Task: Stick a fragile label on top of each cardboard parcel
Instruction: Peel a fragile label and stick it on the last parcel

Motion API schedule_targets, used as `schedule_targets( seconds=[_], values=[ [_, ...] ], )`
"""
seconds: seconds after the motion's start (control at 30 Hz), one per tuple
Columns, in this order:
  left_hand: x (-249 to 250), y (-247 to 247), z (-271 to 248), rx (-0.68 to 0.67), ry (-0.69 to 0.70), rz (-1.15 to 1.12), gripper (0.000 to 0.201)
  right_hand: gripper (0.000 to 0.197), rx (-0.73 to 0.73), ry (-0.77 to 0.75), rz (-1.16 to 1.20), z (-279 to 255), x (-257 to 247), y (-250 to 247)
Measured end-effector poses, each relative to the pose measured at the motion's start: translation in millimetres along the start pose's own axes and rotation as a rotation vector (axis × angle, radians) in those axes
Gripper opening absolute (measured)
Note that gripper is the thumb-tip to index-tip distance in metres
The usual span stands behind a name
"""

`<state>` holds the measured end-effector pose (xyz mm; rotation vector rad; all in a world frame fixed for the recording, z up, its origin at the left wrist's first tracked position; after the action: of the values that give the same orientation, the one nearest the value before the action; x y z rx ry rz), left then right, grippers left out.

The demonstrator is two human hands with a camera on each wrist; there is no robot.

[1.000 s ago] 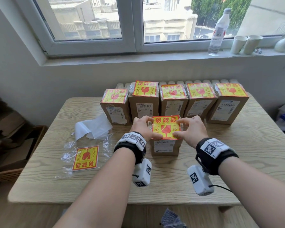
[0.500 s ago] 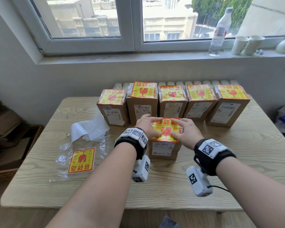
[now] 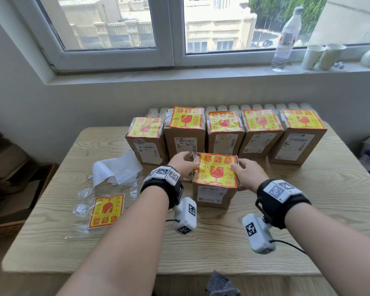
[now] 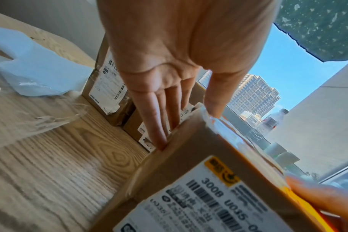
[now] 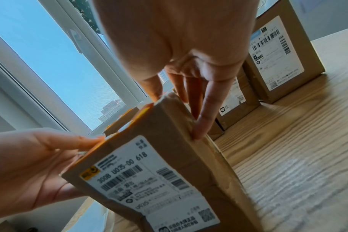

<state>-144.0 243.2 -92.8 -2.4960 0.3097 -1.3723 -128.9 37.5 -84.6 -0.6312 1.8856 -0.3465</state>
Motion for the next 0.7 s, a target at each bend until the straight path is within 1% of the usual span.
schedule_targets(
  seconds=[0.03, 0.1, 0.17, 0.3, 0.37, 0.47, 0.53, 0.57, 0.6, 0.63, 0.67, 0.7],
  values=[
    [0, -2, -1, 0.004, -0.007, -0.018, 0.056, 0.032, 0.008, -0.007, 0.006, 0, -3, -1],
    [3, -9, -6, 0.016, -0.007, -0.037, 0.04, 0.026, 0.02, -0.026, 0.006, -1, -13, -2],
    [5, -20, -12, 0.043, -0.002, -0.038, 0.033, 0.024, 0.028, -0.044, -0.015, -4, -27, -3],
    [8, -61, -31, 0.162, 0.033, -0.021, 0.016, 0.025, 0.004, -0.106, -0.041, -9, -61, 11],
    [3, -88, -41, 0.233, 0.031, -0.035, 0.015, 0.027, -0.026, -0.144, -0.053, -12, -81, 26],
    [-10, -132, -60, 0.337, 0.001, -0.08, 0.02, 0.027, -0.077, -0.228, -0.063, -19, -116, 56],
    [-17, -165, -72, 0.431, 0.0, -0.084, 0.022, 0.029, -0.108, -0.287, -0.081, -25, -142, 78],
    [-20, -181, -78, 0.472, 0.005, -0.043, 0.021, 0.031, -0.125, -0.308, -0.084, -28, -153, 90],
    [-27, -197, -81, 0.509, -0.023, -0.069, 0.018, 0.033, -0.141, -0.328, -0.091, -30, -165, 102],
    [-32, -214, -81, 0.517, -0.061, -0.073, 0.013, 0.034, -0.154, -0.348, -0.107, -32, -177, 114],
    [-33, -224, -88, 0.532, -0.096, 0.026, 0.013, 0.035, -0.164, -0.369, -0.126, -33, -190, 125],
    [-30, -239, -98, 0.614, -0.08, 0.192, 0.019, 0.036, -0.173, -0.389, -0.139, -34, -202, 135]
  ],
)
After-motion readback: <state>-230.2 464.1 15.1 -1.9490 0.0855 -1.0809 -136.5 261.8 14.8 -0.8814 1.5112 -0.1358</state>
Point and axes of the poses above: each hand's wrist, its own z-axis towards the middle knuckle, its own y-axis out of the palm, x = y × z, the point moved 9 cm from there along z, towards the middle knuckle, and after that the axes turned 4 degrees about z, right-handed, at the moved point
